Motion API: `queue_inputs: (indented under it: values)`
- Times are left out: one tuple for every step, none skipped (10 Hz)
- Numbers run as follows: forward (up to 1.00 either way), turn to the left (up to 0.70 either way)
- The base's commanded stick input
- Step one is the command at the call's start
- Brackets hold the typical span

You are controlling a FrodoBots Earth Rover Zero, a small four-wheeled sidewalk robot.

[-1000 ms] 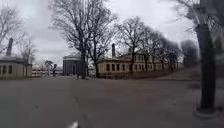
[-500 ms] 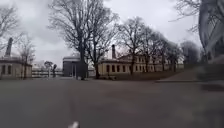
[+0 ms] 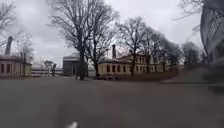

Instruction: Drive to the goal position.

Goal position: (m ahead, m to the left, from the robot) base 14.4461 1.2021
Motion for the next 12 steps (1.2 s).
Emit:
queue_inputs:
  values:
    - [1.0,0.0]
    - [1.0,0.0]
    - [1.0,0.0]
    - [1.0,0.0]
    - [1.0,0.0]
    - [1.0,0.0]
    - [1.0,0.0]
    - [1.0,0.0]
    - [1.0,0.0]
    - [1.0,0.0]
    - [1.0,0.0]
    - [1.0,0.0]
